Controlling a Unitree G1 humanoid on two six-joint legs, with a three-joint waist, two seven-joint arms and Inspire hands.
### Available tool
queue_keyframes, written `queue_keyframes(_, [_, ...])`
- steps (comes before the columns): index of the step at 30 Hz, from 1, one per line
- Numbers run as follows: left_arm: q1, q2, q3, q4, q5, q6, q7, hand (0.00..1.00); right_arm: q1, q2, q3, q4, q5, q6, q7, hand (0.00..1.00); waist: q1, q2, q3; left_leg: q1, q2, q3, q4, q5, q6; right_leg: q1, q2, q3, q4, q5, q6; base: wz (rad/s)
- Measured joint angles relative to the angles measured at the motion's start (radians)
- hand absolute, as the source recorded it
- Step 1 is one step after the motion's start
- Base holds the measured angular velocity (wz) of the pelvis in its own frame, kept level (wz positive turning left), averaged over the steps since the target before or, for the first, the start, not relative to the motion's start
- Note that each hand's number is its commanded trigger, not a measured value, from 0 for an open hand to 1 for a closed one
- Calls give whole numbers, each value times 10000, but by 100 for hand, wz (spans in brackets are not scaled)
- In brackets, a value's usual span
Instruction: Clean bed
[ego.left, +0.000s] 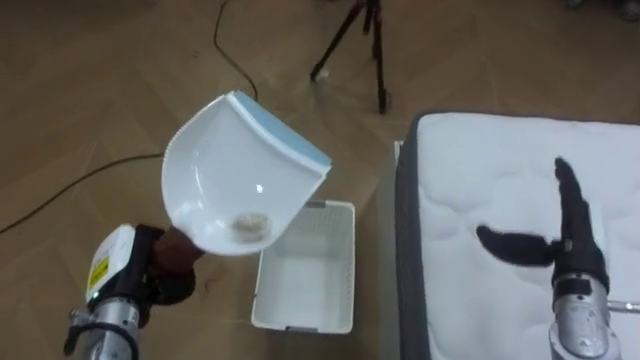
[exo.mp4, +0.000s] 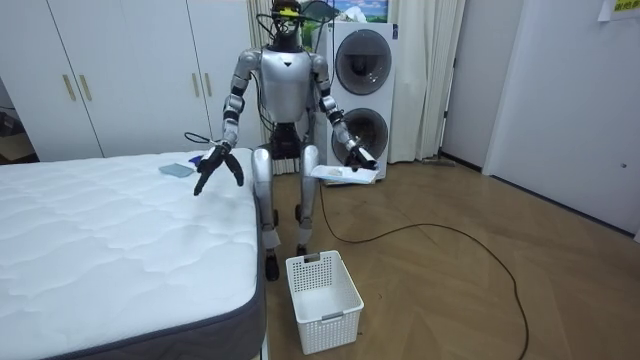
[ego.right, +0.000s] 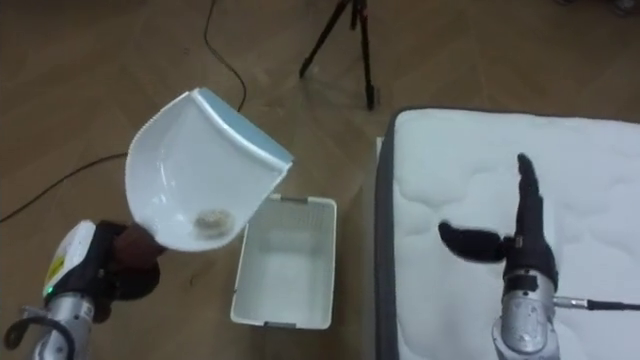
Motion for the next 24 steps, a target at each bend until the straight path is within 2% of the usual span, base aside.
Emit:
queue_keyframes(1, [-124, 1, -144, 211, 1, 8, 11, 100, -124, 0, 2, 171, 3, 0, -2, 0, -12, 44, 27, -217, 69, 342, 26, 1, 2, -301, -82, -19, 236, -78, -1, 9])
queue_keyframes(3, [-265, 85, -421, 516, 8, -14, 39, 100, -215, 5, 94, 216, -323, -3, -23, 0, -184, 156, 39, -696, 117, 754, 111, 14, 25, -857, -240, -24, 609, -178, 12, 8])
queue_keyframes(6, [-676, 384, -711, 1180, -7, -72, 35, 100, -262, 9, 349, 582, -621, -133, -12, 0, -240, 224, 58, -1032, 105, 795, 240, 23, 41, -1219, -257, 23, 765, -182, 15, 2])
queue_keyframes(8, [-990, 845, -934, 1552, 5, -60, -8, 100, -254, 7, 495, 608, -764, -151, 61, 0, -436, 397, 118, -1387, 94, 798, 408, 23, 42, -1551, -235, 20, 886, -183, 17, 0])
queue_keyframes(9, [-1053, 980, -988, 1578, 4, -57, -38, 100, -248, 3, 505, 618, -801, -168, 92, 0, -460, 454, 121, -1470, 89, 803, 428, 26, 46, -1628, -244, 20, 893, -181, 20, 0])
queue_keyframes(11, [-1160, 1499, -1111, 1581, 13, -58, -132, 100, -246, -4, 472, 661, -784, -180, 209, 0, -597, 732, 122, -1640, 58, 905, 435, 50, 84, -1875, -392, -7, 1010, -178, 27, -7])
queue_keyframes(12, [-1169, 1618, -1160, 1581, 14, -51, -170, 100, -244, -17, 458, 664, -797, -181, 224, 0, -678, 836, 121, -1643, 28, 900, 426, 58, 101, -1889, -429, -22, 1042, -184, 36, 0])
queue_keyframes(14, [-1295, 2042, -1361, 1589, 1, -2, -403, 100, -263, -97, 450, 721, -1184, -181, 303, 0, -957, 1320, 116, -1644, -66, 916, 335, 97, 170, -1920, -538, -10, 1076, -229, 110, 7])
queue_keyframes(15, [-1362, 2157, -1471, 1589, 0, 33, -427, 100, -288, -104, 482, 739, -1185, -181, 316, 0, -1013, 1402, 106, -1665, -92, 952, 289, 120, 202, -1983, -590, -12, 1124, -235, 118, 0])
queue_keyframes(17, [-1701, 2620, -2046, 1603, 17, 136, -631, 100, -346, -128, 691, 738, -1212, -175, 318, 0, -1094, 1542, 84, -1793, -218, 1273, 234, 165, 246, -2369, -814, 65, 1562, -389, 138, -9])
queue_keyframes(19, [-1855, 2738, -2308, 1738, 6, 229, -801, 100, -409, -219, 895, 721, -1232, -175, 316, 0, -1149, 1621, 84, -1816, -235, 1530, 153, 177, 269, -2583, -939, 144, 1806, -430, 139, -13])
queue_keyframes(20, [-1984, 2755, -2505, 1880, 8, 344, -948, 100, -499, -367, 1051, 701, -1284, -175, 324, 0, -1242, 1764, 98, -1839, -236, 1552, 140, 183, 281, -2619, -945, 159, 1819, -432, 138, -5])
queue_keyframes(22, [-2174, 2834, -2774, 2150, -2, 435, -1224, 100, -565, -472, 1184, 588, -1450, -175, 358, 0, -1342, 1856, 92, -1877, -236, 1623, 123, 184, 282, -2726, -934, 256, 1898, -434, 139, -7])
queue_keyframes(24, [-2227, 2862, -2786, 2236, 18, 563, -1482, 100, -610, -484, 1192, 503, -1525, -188, 415, 0, -1487, 1972, 119, -1904, -230, 1703, 106, 189, 283, -2786, -931, 305, 1921, -480, 110, -4])
